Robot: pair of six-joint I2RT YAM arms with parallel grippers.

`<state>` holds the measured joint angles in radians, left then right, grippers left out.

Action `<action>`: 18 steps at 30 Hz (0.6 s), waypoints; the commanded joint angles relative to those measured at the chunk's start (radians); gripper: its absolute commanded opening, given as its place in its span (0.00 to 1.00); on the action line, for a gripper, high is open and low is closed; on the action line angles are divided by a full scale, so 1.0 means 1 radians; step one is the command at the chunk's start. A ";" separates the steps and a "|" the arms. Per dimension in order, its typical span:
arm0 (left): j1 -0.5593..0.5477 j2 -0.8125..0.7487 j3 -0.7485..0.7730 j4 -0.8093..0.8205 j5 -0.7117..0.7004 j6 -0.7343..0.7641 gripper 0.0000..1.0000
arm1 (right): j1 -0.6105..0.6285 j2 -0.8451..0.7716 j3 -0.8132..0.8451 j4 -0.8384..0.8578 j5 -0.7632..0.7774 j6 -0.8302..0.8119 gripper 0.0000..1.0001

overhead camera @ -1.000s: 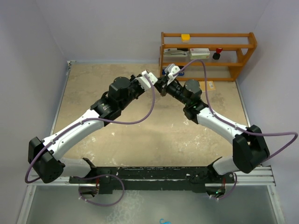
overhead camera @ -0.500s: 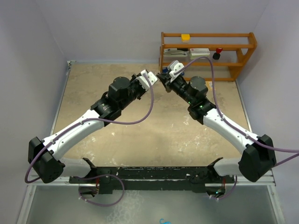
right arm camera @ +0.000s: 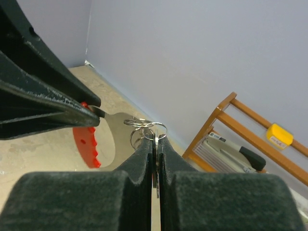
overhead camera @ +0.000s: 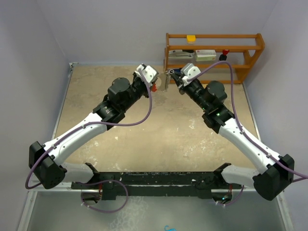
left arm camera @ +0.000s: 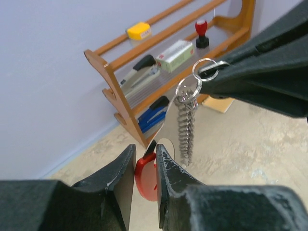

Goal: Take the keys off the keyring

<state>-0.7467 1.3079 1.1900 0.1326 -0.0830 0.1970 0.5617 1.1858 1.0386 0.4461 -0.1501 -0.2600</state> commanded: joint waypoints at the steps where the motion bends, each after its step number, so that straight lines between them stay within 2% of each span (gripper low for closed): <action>1: 0.003 -0.044 0.062 0.140 -0.005 -0.066 0.22 | -0.003 -0.057 0.024 0.019 -0.010 -0.042 0.00; 6: 0.004 -0.042 0.080 0.115 0.182 -0.117 0.25 | -0.003 -0.078 0.005 0.045 -0.001 -0.069 0.00; 10: 0.003 -0.041 0.081 0.113 0.231 -0.171 0.29 | -0.003 -0.076 0.011 0.041 -0.006 -0.087 0.00; 13: 0.004 -0.047 0.075 0.125 0.181 -0.168 0.30 | -0.003 -0.073 0.022 0.029 -0.022 -0.097 0.00; 18: 0.004 -0.057 0.052 0.180 0.013 -0.142 0.27 | -0.004 -0.086 0.023 0.020 -0.043 -0.115 0.00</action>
<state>-0.7464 1.2930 1.2270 0.2131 0.0437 0.0624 0.5617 1.1320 1.0382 0.4217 -0.1650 -0.3428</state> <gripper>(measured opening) 0.285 0.026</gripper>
